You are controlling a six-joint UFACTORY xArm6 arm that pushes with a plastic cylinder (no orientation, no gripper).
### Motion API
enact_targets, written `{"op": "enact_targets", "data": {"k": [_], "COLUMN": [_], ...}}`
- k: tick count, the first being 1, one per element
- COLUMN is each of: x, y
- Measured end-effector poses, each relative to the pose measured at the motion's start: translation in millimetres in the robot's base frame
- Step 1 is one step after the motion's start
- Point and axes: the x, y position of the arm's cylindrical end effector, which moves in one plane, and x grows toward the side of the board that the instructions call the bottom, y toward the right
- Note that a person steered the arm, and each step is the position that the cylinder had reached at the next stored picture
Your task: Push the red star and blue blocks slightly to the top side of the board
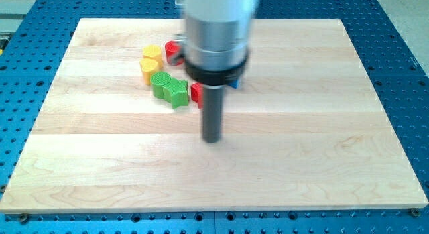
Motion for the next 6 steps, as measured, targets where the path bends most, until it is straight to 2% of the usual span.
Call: {"op": "enact_targets", "data": {"k": [1, 2, 3, 4, 5, 6], "x": [-20.0, -43.1, -85.0, -134.3, -142.1, -177.9], "y": [-25.6, -23.9, 15.8, 29.0, 65.7, 113.3]}}
